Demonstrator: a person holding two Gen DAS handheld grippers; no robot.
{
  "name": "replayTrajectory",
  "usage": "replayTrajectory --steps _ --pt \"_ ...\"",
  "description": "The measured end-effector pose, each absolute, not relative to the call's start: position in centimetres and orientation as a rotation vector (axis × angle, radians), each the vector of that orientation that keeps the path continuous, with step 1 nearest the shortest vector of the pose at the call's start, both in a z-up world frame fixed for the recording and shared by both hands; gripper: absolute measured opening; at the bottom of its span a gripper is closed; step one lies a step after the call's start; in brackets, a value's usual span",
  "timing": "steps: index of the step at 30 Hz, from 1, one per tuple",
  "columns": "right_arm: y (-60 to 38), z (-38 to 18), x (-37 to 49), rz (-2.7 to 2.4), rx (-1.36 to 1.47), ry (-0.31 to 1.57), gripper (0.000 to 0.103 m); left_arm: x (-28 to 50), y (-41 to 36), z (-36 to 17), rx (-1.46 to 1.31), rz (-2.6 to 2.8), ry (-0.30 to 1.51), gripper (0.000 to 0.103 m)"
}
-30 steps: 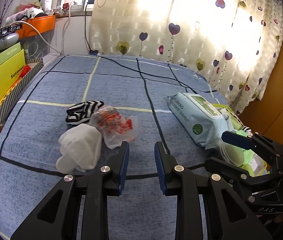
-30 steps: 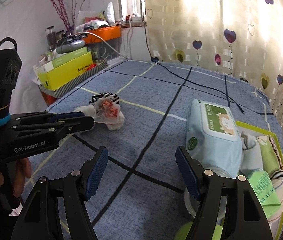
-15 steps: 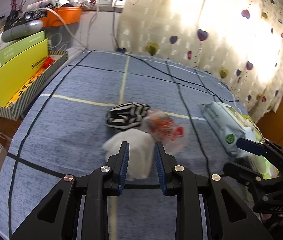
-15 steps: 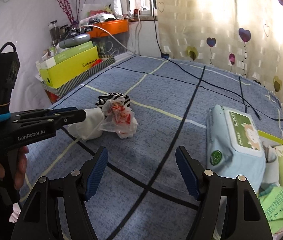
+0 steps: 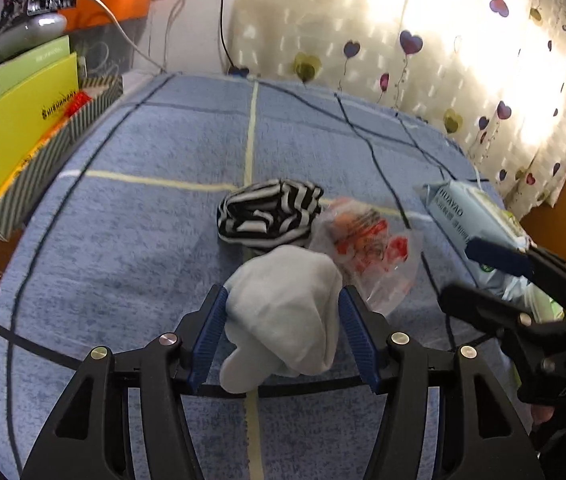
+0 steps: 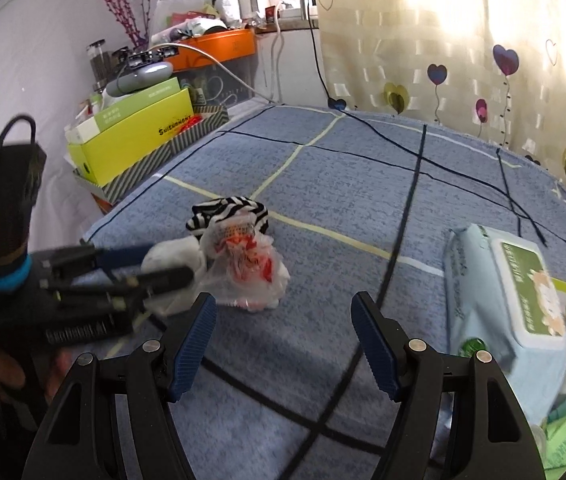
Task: Organize soft objects
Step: 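Grasp the white sock with the left tool while the right tool grasps the red-printed plastic bag, then lift the sock and bag with both tools and carry them toward the tray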
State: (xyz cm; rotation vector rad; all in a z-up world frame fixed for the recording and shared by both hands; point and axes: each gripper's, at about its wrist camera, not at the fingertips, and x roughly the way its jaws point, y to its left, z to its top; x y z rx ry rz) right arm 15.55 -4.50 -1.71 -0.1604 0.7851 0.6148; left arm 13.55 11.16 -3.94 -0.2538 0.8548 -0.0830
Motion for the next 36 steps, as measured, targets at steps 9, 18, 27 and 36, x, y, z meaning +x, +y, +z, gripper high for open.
replayTrajectory --steps 9,18,27,36 --pt "-1.5 -3.4 18.9 0.614 -0.138 0.835 0.068 14.4 12.0 -5.3 -0.285 -0.056 0.883 0.058" --pt "-0.6 -4.7 20.2 0.624 -0.134 0.885 0.037 14.2 12.1 -5.2 -0.268 -0.056 0.880 0.058" --pt "-0.2 -4.6 19.8 0.626 -0.162 0.862 0.026 13.9 11.9 -4.9 -0.252 -0.050 0.867 0.046" --pt "-1.2 -3.0 17.8 0.619 -0.171 0.815 0.026 12.7 11.7 -3.7 -0.230 -0.018 0.834 0.037"
